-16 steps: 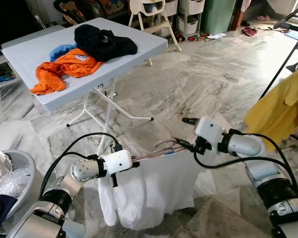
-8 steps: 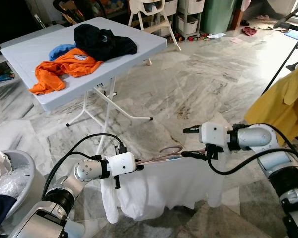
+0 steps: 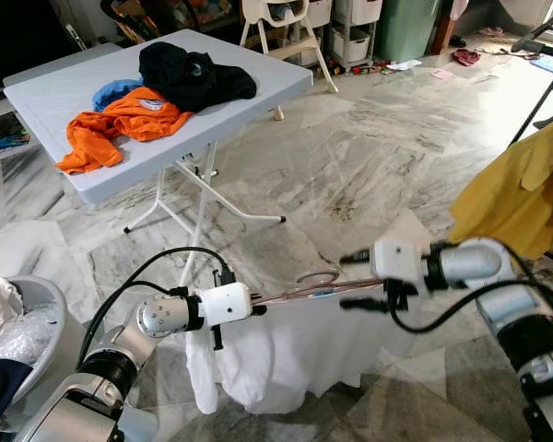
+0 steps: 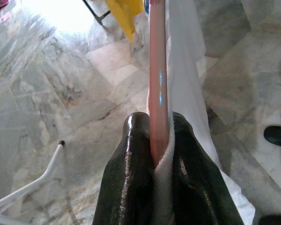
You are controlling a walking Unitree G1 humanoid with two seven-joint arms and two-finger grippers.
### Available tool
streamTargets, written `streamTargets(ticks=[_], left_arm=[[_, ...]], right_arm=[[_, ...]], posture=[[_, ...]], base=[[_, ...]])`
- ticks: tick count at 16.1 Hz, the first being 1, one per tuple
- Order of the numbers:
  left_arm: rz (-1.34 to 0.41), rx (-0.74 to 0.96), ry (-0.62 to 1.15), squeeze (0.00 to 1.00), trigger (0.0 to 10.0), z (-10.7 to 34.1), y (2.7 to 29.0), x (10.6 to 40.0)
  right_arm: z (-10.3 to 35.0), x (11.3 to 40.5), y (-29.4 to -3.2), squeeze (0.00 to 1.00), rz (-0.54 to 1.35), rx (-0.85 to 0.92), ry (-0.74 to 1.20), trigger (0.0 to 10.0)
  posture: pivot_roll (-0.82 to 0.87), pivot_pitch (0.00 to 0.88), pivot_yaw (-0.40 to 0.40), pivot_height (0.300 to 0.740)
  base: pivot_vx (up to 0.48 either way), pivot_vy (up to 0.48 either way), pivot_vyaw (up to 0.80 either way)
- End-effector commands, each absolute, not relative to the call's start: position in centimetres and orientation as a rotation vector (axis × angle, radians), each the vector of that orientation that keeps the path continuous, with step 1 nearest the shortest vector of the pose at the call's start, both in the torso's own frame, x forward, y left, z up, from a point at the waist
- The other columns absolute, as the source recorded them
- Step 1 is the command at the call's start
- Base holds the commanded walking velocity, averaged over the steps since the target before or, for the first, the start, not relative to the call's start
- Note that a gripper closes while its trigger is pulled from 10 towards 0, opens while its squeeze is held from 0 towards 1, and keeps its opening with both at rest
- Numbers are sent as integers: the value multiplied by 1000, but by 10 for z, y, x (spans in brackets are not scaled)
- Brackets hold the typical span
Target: Hang hanger
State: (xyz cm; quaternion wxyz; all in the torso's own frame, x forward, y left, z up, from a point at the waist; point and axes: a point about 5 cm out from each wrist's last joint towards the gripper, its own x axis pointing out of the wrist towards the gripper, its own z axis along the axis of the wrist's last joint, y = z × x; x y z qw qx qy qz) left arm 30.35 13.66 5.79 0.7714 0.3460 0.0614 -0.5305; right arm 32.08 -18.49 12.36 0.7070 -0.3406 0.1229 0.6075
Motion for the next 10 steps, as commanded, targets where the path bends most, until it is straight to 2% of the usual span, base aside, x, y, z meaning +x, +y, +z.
streamTargets(ticks=[1,5,6,10], left_arm=[[-1150,765,106,0,0,62,139,304],[-1153,762,106,0,0,62,138,304],[-1164,771,96,0,0,64,136,304],[-1182,796,83,0,0,65,132,304]], right_arm=[[129,322,-183,0,1377,-765,266,10000],[136,331,-187,0,1310,-758,259,10000],[133,332,-184,0,1311,-731,276,0],[130,336,-178,0,1300,-704,305,0]], posture=[[-93,47,85,740],[-95,45,85,740],[-95,45,85,740],[-92,45,82,740]], base=[[0,0,0],[0,0,0],[0,0,0],[0,0,0]])
